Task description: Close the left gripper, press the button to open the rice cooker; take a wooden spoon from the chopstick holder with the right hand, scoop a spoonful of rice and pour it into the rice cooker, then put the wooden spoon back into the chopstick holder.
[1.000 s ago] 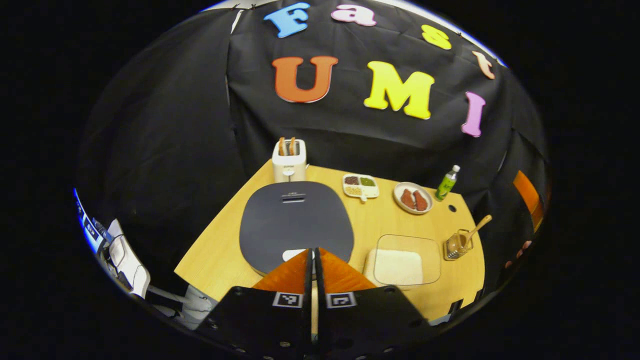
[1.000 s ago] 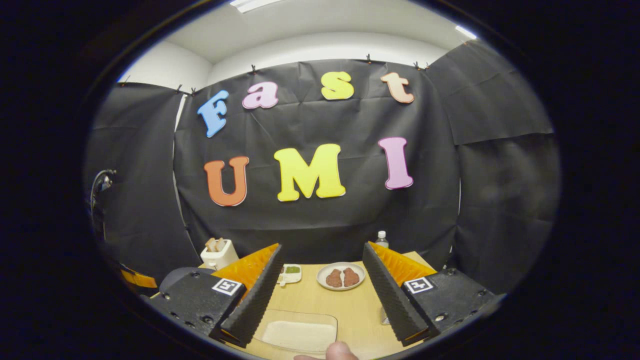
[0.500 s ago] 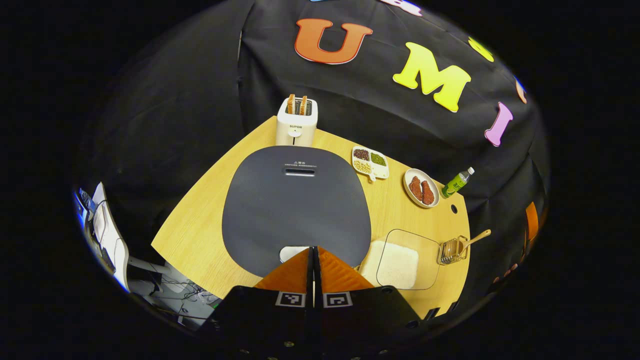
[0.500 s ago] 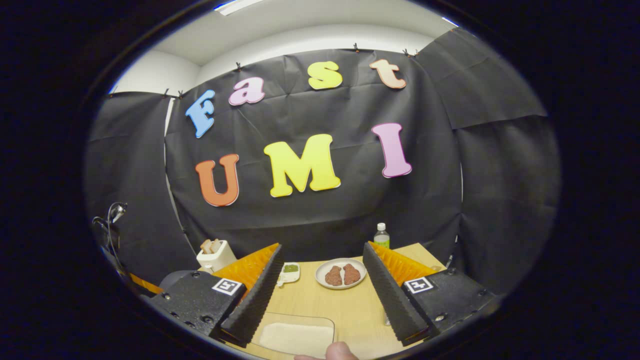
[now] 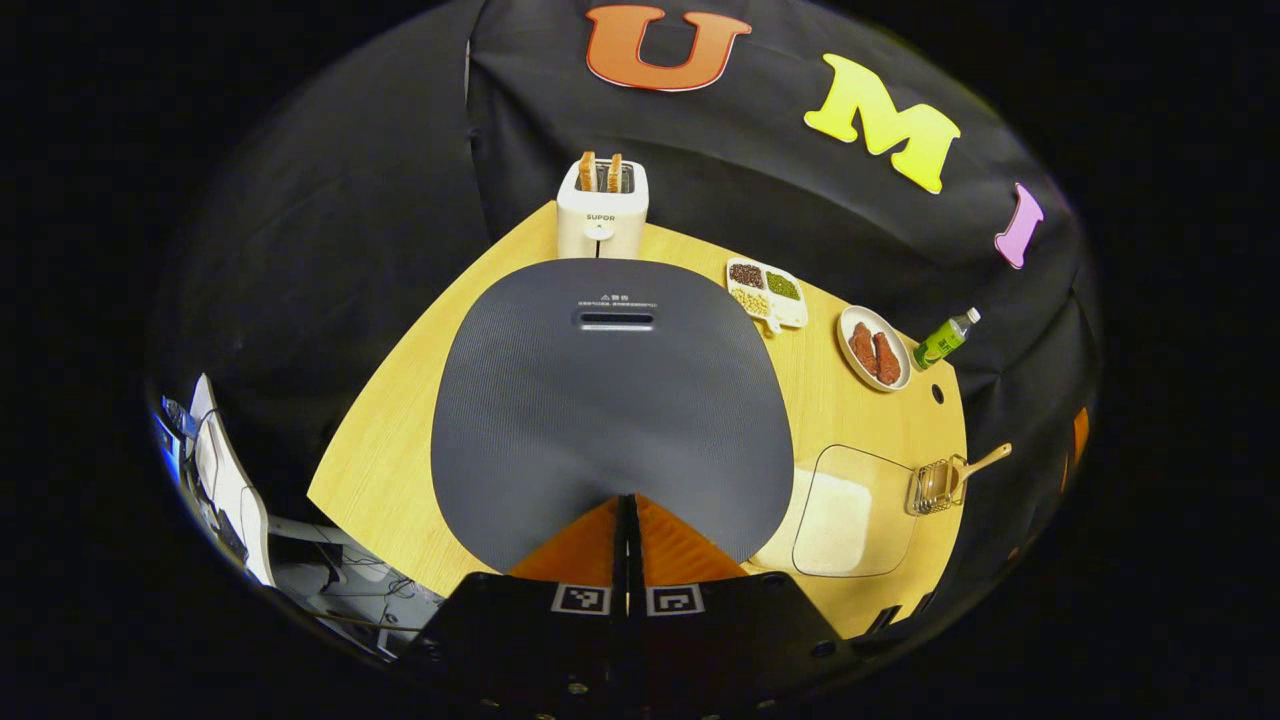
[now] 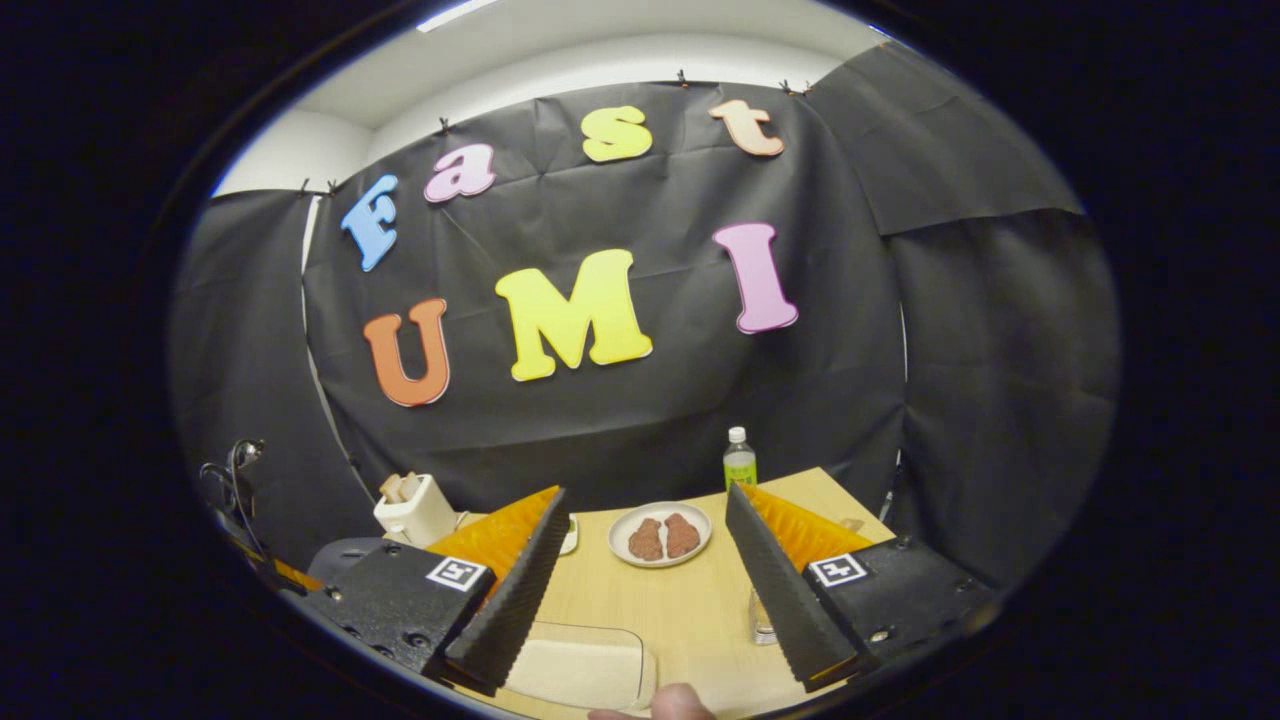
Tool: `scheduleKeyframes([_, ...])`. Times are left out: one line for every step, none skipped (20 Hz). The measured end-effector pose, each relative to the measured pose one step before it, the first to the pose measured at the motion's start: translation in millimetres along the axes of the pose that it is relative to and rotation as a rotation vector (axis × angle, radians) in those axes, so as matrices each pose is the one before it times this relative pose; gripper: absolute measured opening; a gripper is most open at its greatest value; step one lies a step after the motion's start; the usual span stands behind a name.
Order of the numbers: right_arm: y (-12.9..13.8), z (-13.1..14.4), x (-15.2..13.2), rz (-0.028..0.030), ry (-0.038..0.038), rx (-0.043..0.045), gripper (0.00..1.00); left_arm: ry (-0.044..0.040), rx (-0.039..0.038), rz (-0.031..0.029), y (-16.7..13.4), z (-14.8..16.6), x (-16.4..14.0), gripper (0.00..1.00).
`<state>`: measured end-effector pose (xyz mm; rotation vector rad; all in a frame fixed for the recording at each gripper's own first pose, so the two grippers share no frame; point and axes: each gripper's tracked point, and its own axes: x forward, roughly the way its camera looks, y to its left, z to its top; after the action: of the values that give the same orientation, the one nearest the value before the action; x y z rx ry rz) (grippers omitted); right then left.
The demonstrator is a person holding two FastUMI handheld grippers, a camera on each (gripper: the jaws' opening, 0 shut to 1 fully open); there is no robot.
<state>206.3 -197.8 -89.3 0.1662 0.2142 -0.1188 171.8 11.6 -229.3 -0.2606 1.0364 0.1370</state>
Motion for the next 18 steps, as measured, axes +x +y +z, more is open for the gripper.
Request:
scheduleKeyframes([0.02,1.31,0.06,-0.00003,-0.0081,0.00671,0.97,0.0007,0.00183,-0.00216,-0.23,-0.4,-4.84,0.0])
scheduleKeyframes([0.57,-0.75,0.61,-0.00018,-0.00363,0.00461,1.0,0.0088,-0.00931,0.00609,1.39,-3.35,7.02,0.0])
scheduleKeyframes([2.47,-3.9,1.64,0.00275,0.00689,-0.00043,1.0,0.013,0.00066,0.00235,-0.51,1.76,0.33,0.01])
scheduleKeyframes([2.03,-3.79,-0.12,0.00262,0.01063,-0.00477,1.0,-0.00827,-0.00052,-0.00177,0.13,0.48,-1.85,0.0])
scheduleKeyframes([0.18,-0.31,-1.3,-0.00029,0.00173,-0.00199,0.97,-0.01342,0.00505,-0.00365,-0.62,-0.62,-2.17,0.0])
scheduleKeyframes([0.04,1.86,-1.73,0.00128,-0.00368,0.00069,0.97,-0.00676,0.00093,-0.00535,0.24,0.9,1.58,0.0])
scheduleKeyframes([-0.19,2.12,-1.67,-0.00084,-0.00715,-0.00565,0.97,-0.00207,-0.00966,-0.00292,-0.08,0.26,-0.38,0.0])
scheduleKeyframes([-1.53,3.01,0.06,-0.00486,-0.00662,-0.01025,0.97,0.00191,-0.01291,0.00322,-0.17,1.28,-0.43,0.0])
scheduleKeyframes([-1.33,4.12,-1.66,-0.00369,-0.00499,-0.00766,0.97,0.00192,-0.00075,0.00486,-0.56,0.76,-1.34,0.0])
scheduleKeyframes([-1.82,5.94,-2.09,-0.00464,-0.01082,-0.00022,0.97,0.00319,0.01629,0.00384,-0.08,0.67,-1.83,0.0])
scheduleKeyframes([-2.25,7.84,-3.14,-0.00759,-0.01773,0.00285,0.97,0.01741,0.00962,-0.00614,-2.34,-0.73,-3.39,0.0])
scheduleKeyframes([-2.15,7.27,-3.27,-0.00796,-0.01845,0.00107,1.0,-0.02835,0.00374,-0.00079,-0.39,5.82,-6.4,0.0])
scheduleKeyframes([-2.43,2.9,-2.37,-0.00861,-0.01293,-0.00444,0.97,-0.02121,0.00582,-0.00375,-0.91,4.93,-5.18,0.0])
scheduleKeyframes([-2.32,2.23,-3.04,-0.00736,-0.00716,-0.00549,1.0,-0.03014,0.00294,-0.0058,-1.88,6.56,-8.72,0.0])
scheduleKeyframes([-2.59,0.74,-1.74,-0.0084,-0.00144,-0.00269,1.0,-0.03557,-0.00532,-0.00613,-1.77,7.0,-8.63,0.0])
scheduleKeyframes([-3.99,1.78,-2.49,-0.01277,0.00018,0.00168,1.0,-0.03706,-0.00987,-0.00702,-2.18,8.69,-8.5,0.0])
scheduleKeyframes([-3.9,5.0,-2.2,-0.01111,-0.00981,0.00856,1.0,-0.04165,-0.00722,-0.00577,-2.12,9.52,-8.25,0.0])
scheduleKeyframes([-1.98,4.6,-2.23,-0.00528,-0.00954,0.00588,1.0,-0.04744,-0.0008,-0.00248,-0.81,9.26,-6.31,0.0])
